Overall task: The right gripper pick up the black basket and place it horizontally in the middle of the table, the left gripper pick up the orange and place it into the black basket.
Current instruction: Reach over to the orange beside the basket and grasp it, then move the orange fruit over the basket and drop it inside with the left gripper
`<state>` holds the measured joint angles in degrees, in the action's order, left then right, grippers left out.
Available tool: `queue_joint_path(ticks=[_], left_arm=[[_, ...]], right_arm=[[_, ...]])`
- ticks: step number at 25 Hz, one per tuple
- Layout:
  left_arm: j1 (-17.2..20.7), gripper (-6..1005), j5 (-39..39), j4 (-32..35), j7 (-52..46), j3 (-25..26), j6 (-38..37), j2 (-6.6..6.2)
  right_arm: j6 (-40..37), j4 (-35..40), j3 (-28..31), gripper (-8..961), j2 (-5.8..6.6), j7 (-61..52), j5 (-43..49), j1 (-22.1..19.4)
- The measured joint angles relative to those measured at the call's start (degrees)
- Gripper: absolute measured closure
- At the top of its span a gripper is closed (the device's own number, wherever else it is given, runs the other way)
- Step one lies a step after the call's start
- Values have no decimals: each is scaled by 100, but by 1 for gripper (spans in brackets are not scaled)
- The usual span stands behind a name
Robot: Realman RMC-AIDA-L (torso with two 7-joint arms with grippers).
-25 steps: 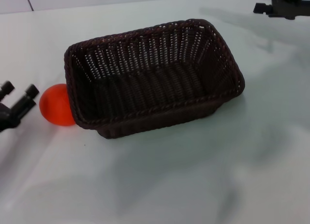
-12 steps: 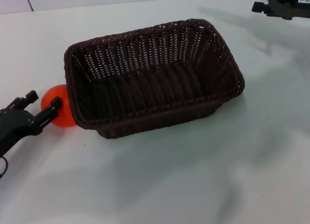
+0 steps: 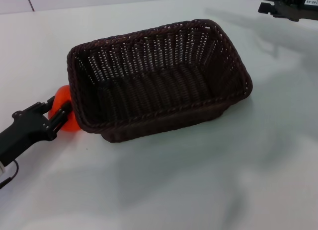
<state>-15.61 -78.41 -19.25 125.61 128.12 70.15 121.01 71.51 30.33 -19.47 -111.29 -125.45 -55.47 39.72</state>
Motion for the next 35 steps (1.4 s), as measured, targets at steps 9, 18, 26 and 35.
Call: queue_joint_path(ticks=[9,18,26,35], left_arm=[[4,734,39,-12,-10,55,-10,26],[113,851,43,-87,-16,480,305,37],[257,884,46,-87,-101,1567,1629,37],[-340,934,31,-97,-717,1958,2943,178]], right_arm=[[-63,-1,-15,96,-45,75,0,16],[-69,-1,4,97,-56,75,0,19],[-87,-4,-35,96,-88,253,-340,-13],[-243,-73,-46,96,-239,772,-688,34]])
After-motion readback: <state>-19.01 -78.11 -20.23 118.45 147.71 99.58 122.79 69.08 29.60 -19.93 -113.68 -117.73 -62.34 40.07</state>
